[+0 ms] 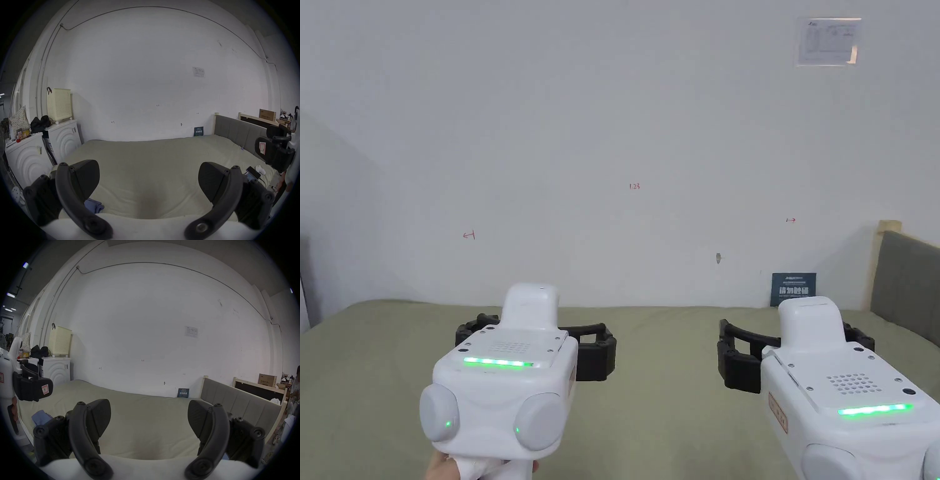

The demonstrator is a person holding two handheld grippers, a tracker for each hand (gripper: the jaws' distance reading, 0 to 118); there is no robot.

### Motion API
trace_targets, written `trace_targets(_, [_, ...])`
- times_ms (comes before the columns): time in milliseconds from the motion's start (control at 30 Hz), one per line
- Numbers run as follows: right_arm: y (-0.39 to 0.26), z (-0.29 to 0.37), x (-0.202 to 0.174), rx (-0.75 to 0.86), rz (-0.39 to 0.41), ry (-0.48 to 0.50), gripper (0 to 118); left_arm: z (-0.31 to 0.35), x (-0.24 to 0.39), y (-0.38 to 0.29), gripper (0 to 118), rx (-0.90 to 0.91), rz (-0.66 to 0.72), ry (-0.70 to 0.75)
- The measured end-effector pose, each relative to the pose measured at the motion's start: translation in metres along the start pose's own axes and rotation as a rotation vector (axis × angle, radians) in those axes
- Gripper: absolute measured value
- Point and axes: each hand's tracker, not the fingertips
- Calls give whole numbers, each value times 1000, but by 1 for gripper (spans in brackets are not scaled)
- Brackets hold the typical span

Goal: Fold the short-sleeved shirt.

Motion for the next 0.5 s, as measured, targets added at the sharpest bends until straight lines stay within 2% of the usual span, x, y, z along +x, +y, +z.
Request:
trace_targets(133, [-1, 0, -2, -6, -4, 8, 99, 0, 6, -1, 118, -27, -57, 91])
trace_targets(200, [-2, 1, -3, -6, -5, 13, 99, 0, 6, -2, 118, -11, -68, 60])
trace_targets(300, [-2, 0, -4, -10, -4, 17, 99, 1, 5, 1, 118, -23, -7, 48])
trace_targets(367, [-2, 0, -3, -11, -7, 20, 99, 2, 4, 5, 118, -74, -16, 43])
trace_targets(500, [-1, -1, -2, -18, -6, 16, 99, 2, 5, 1, 118, -14, -42, 44])
